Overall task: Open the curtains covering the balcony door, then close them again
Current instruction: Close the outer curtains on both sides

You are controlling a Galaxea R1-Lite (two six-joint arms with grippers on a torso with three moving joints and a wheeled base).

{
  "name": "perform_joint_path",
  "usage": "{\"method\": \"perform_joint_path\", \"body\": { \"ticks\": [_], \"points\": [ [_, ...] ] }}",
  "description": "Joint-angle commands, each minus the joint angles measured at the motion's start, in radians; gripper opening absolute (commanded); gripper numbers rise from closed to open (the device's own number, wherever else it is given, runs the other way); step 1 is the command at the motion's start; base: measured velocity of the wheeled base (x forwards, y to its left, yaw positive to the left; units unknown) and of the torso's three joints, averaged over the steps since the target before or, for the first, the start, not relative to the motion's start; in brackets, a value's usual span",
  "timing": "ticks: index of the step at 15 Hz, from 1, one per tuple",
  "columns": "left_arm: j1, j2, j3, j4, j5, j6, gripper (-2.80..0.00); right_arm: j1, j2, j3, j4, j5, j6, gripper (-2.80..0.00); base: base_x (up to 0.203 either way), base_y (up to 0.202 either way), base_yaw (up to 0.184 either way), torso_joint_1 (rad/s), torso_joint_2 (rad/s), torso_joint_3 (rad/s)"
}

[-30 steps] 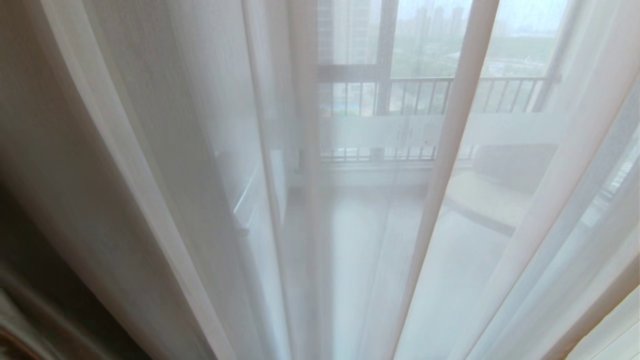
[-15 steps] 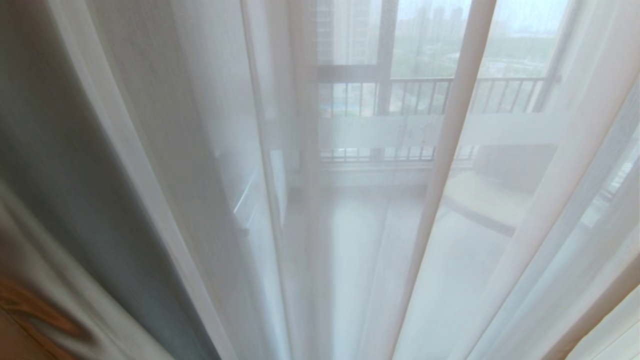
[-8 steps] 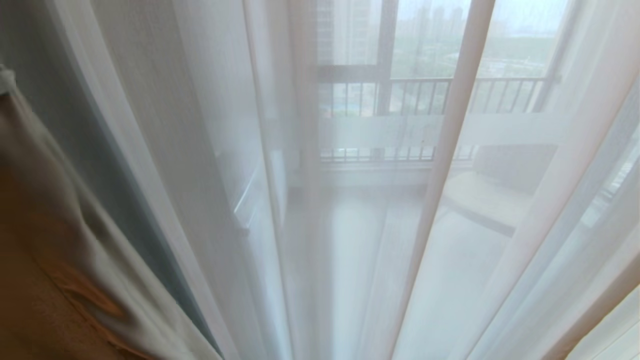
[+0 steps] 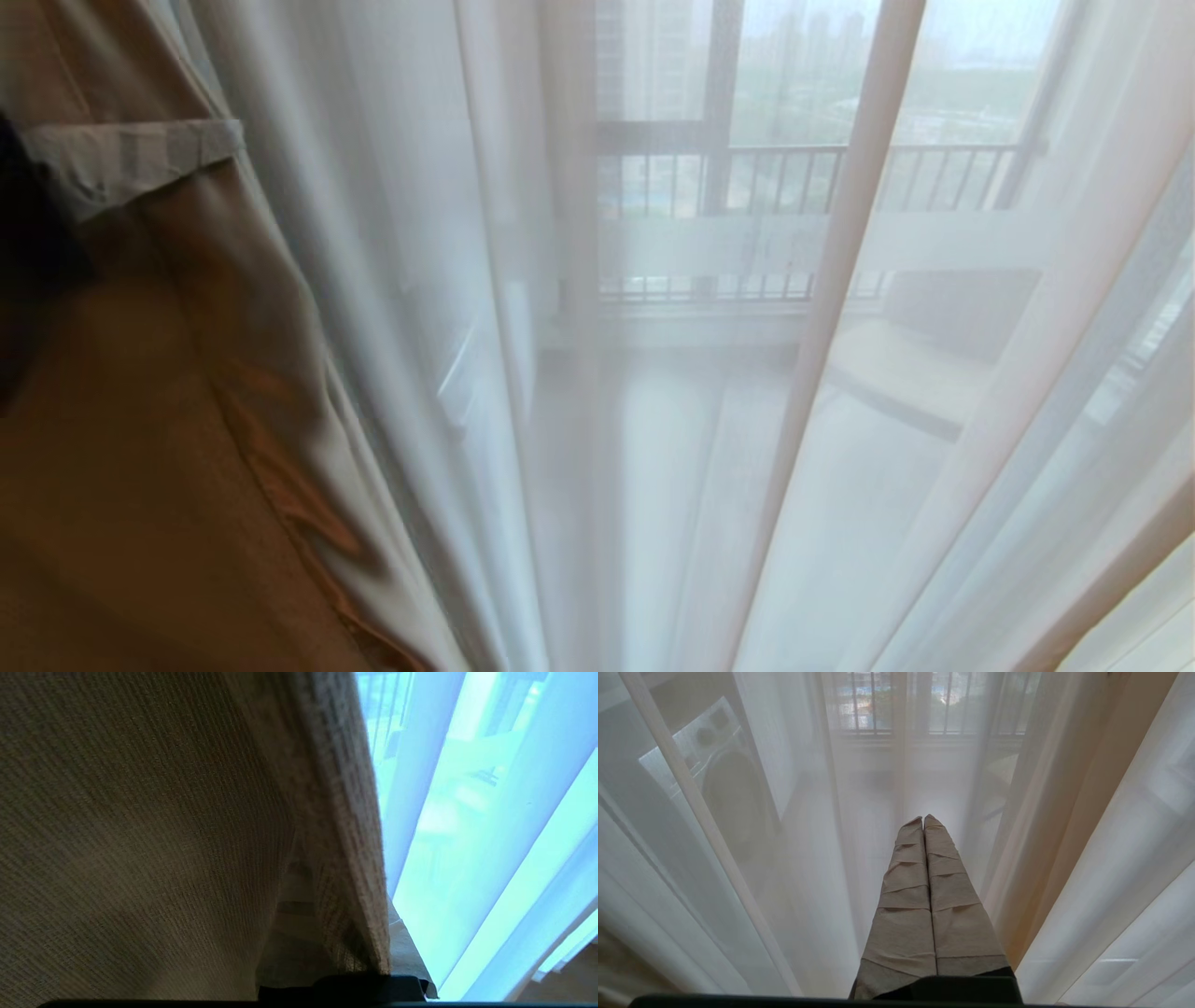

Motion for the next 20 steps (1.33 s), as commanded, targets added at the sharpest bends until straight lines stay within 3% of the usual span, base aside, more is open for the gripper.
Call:
{"method": "perform_joint_path", "body": {
  "ticks": [1, 7, 13, 20],
  "points": [
    [-0.087, 0.080, -0.021, -0.004, 0.033, -0.001, -2.80, 0.000, 0.000, 0.000, 0.000, 0.000, -0.001, -2.80, 0.000, 0.000, 0.000, 0.000, 0.00, 0.000],
    [-0.125, 0.118, -0.027, -0.061, 0.073, -0.002, -2.80, 0.000, 0.000, 0.000, 0.000, 0.000, -0.001, -2.80, 0.000, 0.000, 0.000, 0.000, 0.00, 0.000],
    [-0.124, 0.102, -0.034, -0.064, 0.208, -0.006, -2.80, 0.000, 0.000, 0.000, 0.001, 0.000, -0.001, -2.80, 0.000, 0.000, 0.000, 0.000, 0.00, 0.000],
    [-0.100, 0.061, -0.044, -0.062, 0.461, -0.004, -2.80, 0.000, 0.000, 0.000, 0.000, 0.000, -0.001, -2.80, 0.000, 0.000, 0.000, 0.000, 0.00, 0.000]
  ]
}}
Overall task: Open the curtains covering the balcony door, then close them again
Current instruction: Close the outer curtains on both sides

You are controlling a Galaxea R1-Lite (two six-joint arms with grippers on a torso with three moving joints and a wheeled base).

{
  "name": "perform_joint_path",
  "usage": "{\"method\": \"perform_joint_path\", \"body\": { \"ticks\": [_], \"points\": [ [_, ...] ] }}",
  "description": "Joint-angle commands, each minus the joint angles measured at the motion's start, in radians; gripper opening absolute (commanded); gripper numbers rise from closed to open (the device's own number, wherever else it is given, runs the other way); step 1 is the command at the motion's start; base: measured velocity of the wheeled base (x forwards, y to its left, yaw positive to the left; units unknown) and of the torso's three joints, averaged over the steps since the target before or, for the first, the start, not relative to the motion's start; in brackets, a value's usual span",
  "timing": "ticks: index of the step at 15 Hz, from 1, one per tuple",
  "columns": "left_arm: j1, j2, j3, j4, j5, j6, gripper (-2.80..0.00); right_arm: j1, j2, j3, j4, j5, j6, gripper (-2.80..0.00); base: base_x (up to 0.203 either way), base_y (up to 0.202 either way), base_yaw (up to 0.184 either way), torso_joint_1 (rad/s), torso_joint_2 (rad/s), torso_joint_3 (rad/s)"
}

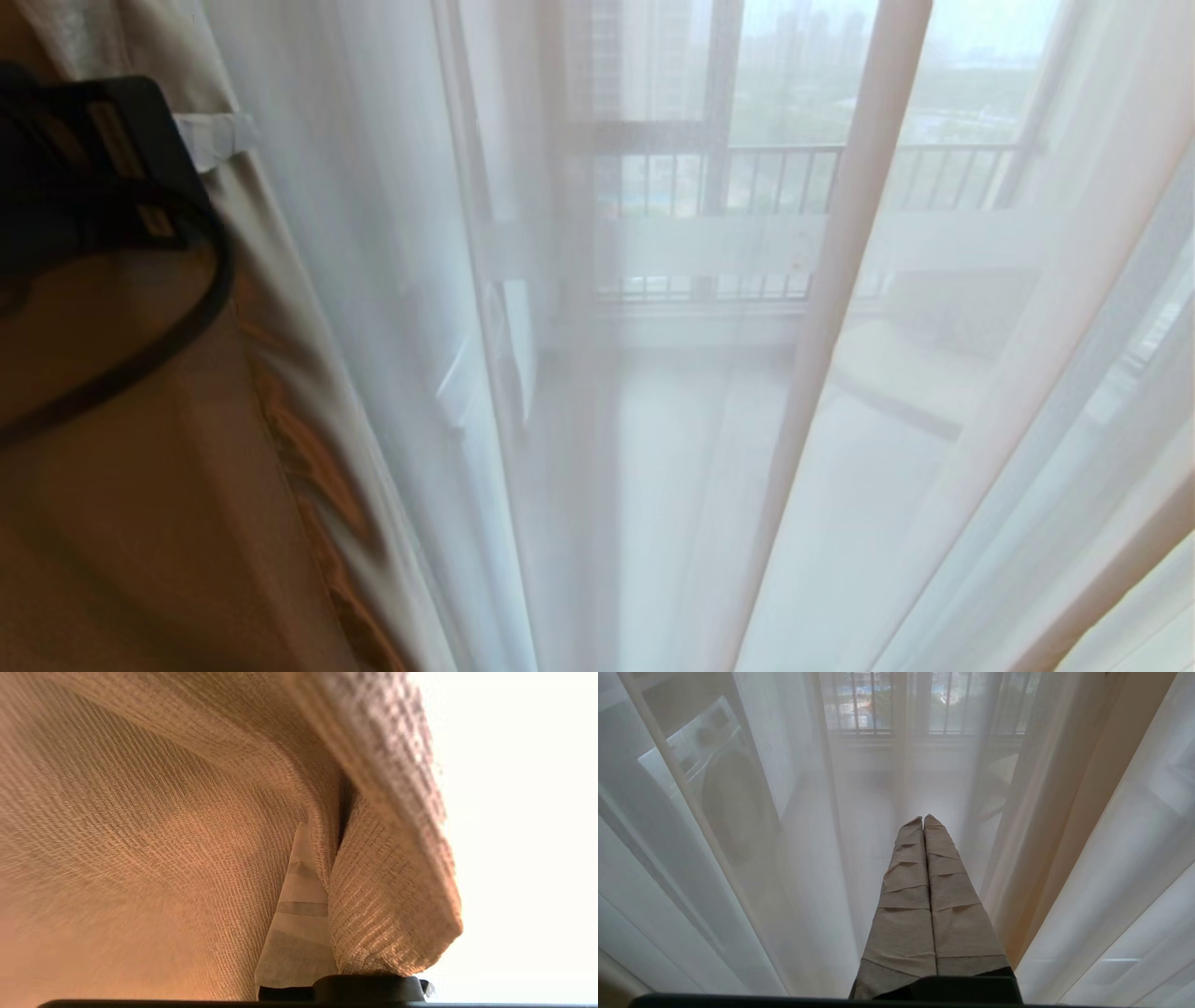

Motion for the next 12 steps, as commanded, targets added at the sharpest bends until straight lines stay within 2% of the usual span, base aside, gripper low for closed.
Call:
{"method": "perform_joint_path", "body": {
  "ticks": [1, 6, 12],
  "points": [
    [0.040, -0.026, 0.002, -0.001, 0.029, 0.002, -2.80, 0.000, 0.000, 0.000, 0.000, 0.000, 0.000, -2.80, 0.000, 0.000, 0.000, 0.000, 0.00, 0.000],
    [0.145, -0.046, 0.004, 0.000, 0.029, 0.008, -2.80, 0.001, 0.000, 0.000, 0.001, 0.000, -0.001, -2.80, 0.000, 0.000, 0.000, 0.000, 0.00, 0.000],
    [0.157, -0.061, 0.015, 0.003, 0.030, 0.010, -2.80, 0.001, 0.000, 0.000, 0.000, 0.000, 0.001, -2.80, 0.000, 0.000, 0.000, 0.000, 0.00, 0.000]
  ]
}}
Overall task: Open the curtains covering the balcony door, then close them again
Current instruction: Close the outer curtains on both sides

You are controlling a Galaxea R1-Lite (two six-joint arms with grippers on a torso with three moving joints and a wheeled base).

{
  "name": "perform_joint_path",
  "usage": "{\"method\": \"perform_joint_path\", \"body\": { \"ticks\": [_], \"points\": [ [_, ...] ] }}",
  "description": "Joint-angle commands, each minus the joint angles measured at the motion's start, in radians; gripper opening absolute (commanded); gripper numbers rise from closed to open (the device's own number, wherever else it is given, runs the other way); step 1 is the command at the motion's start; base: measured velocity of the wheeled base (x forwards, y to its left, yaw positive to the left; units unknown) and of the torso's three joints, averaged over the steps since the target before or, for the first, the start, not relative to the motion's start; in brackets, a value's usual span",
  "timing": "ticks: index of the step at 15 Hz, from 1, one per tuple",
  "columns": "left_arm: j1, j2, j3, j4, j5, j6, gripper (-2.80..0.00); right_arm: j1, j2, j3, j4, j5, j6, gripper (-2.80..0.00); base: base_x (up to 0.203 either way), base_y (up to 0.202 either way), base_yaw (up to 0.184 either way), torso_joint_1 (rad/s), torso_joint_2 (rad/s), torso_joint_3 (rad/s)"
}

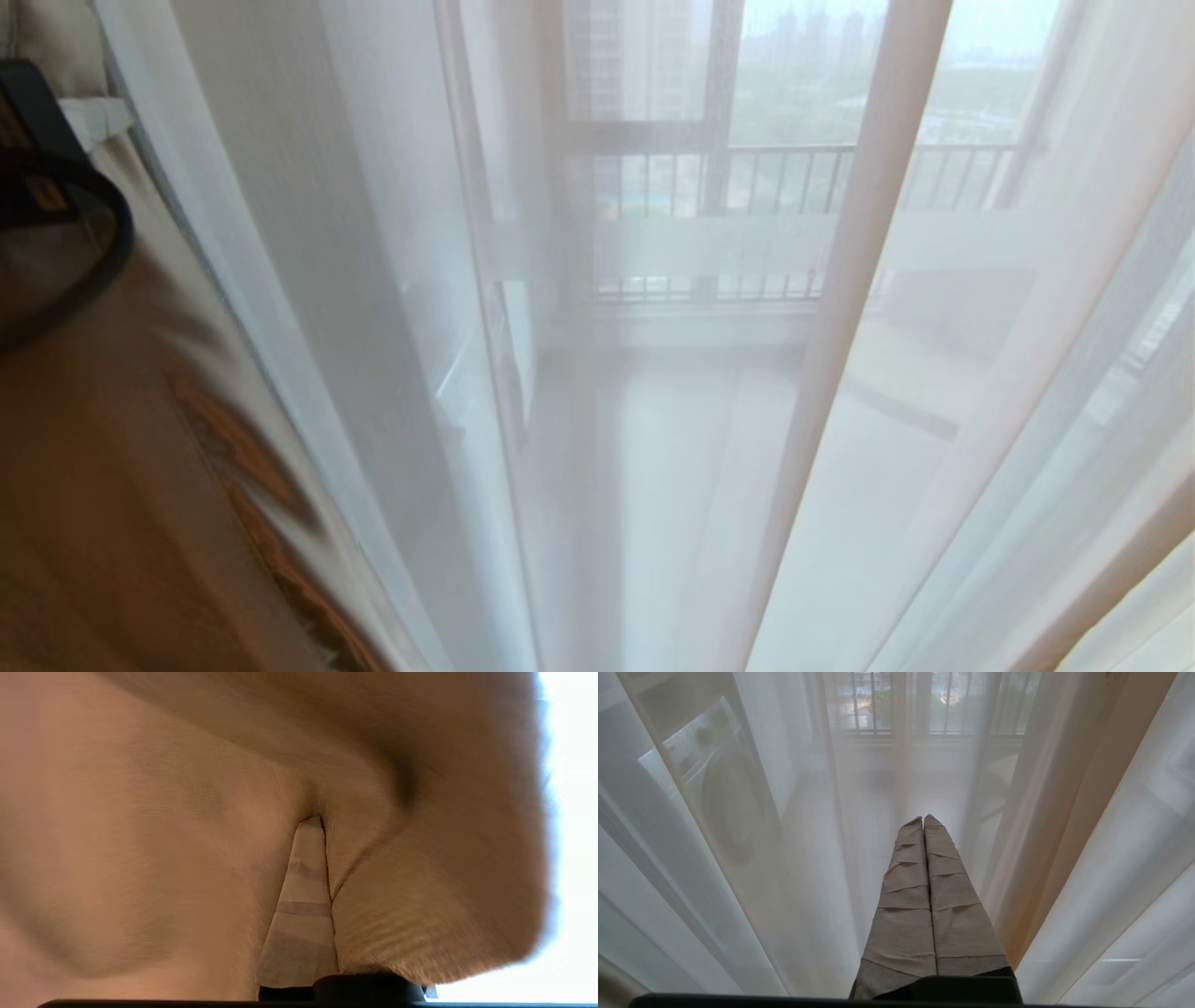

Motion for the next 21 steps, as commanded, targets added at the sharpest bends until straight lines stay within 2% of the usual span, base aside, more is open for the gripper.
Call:
{"method": "perform_joint_path", "body": {
  "ticks": [1, 4, 5, 10, 13, 17, 21],
  "points": [
    [0.000, -0.005, 0.004, -0.001, 0.004, 0.000, -2.80, 0.000, 0.000, 0.000, 0.000, 0.000, -0.001, -2.80, 0.000, 0.000, 0.000, 0.000, 0.00, 0.000],
    [-0.001, -0.013, 0.019, -0.001, 0.003, 0.000, -2.80, 0.000, 0.000, 0.000, 0.001, 0.000, -0.001, -2.80, 0.000, 0.000, 0.000, 0.000, 0.00, 0.000],
    [-0.001, -0.015, 0.023, -0.001, 0.003, 0.000, 0.00, 0.000, 0.000, 0.000, 0.000, 0.000, 0.001, -2.80, 0.000, 0.000, 0.000, 0.000, 0.00, 0.000],
    [-0.011, -0.030, 0.027, -0.001, -0.004, 0.001, 0.00, 0.000, 0.000, 0.000, 0.000, 0.000, -0.001, -2.80, 0.000, 0.000, 0.000, 0.000, 0.00, 0.000],
    [-0.078, -0.076, 0.049, 0.003, -0.006, -0.003, 0.00, -0.001, 0.000, 0.000, 0.000, 0.000, 0.000, -2.80, 0.000, 0.000, 0.000, 0.000, 0.00, 0.000],
    [-0.197, -0.195, 0.145, 0.005, -0.005, 0.003, 0.00, 0.000, 0.000, 0.000, 0.000, 0.000, 0.000, -2.80, 0.000, 0.000, 0.000, 0.000, 0.00, 0.000],
    [-0.231, -0.286, 0.206, 0.005, -0.017, 0.032, 0.00, 0.000, 0.000, 0.000, 0.000, 0.000, 0.000, -2.80, 0.000, 0.000, 0.000, 0.000, 0.00, 0.000]
  ]
}}
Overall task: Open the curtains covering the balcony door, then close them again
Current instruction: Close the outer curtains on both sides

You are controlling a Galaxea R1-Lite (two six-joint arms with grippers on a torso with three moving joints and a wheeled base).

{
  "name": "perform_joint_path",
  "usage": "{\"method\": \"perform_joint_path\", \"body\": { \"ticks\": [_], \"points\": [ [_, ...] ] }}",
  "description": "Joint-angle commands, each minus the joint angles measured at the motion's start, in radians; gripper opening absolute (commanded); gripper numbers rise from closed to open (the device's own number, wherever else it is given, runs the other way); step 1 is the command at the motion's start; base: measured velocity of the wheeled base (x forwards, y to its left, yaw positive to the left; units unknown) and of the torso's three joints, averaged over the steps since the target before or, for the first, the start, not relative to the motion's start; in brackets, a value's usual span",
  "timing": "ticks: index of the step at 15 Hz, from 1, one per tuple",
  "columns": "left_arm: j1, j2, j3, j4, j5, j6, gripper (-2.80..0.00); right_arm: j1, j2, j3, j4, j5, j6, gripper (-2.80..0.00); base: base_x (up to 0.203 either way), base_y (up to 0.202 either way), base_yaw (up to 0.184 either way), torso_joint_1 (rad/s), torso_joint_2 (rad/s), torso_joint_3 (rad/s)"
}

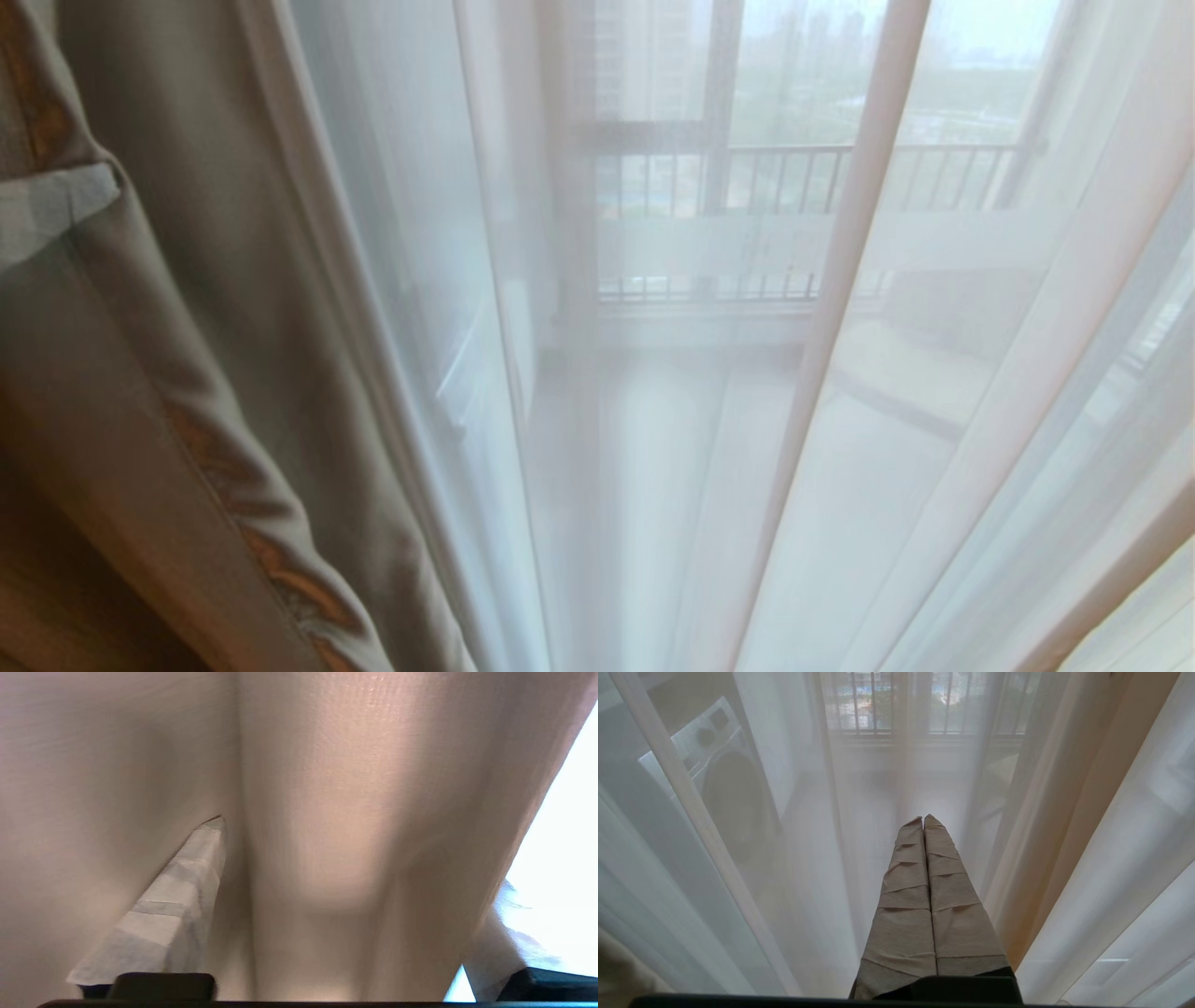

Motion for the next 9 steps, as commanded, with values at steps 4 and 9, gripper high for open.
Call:
{"method": "perform_joint_path", "body": {
  "ticks": [4, 9],
  "points": [
    [-0.028, -0.171, 0.094, 0.006, -0.083, 0.045, 0.00, 0.001, 0.000, 0.000, 0.000, 0.000, -0.001, -2.80, 0.000, 0.000, 0.000, 0.000, 0.00, 0.000],
    [-0.027, -0.236, 0.118, 0.060, -0.094, 0.056, 0.00, 0.001, 0.000, 0.000, 0.000, 0.000, -0.001, -2.80, 0.000, 0.000, 0.000, 0.000, 0.00, 0.000]
  ]
}}
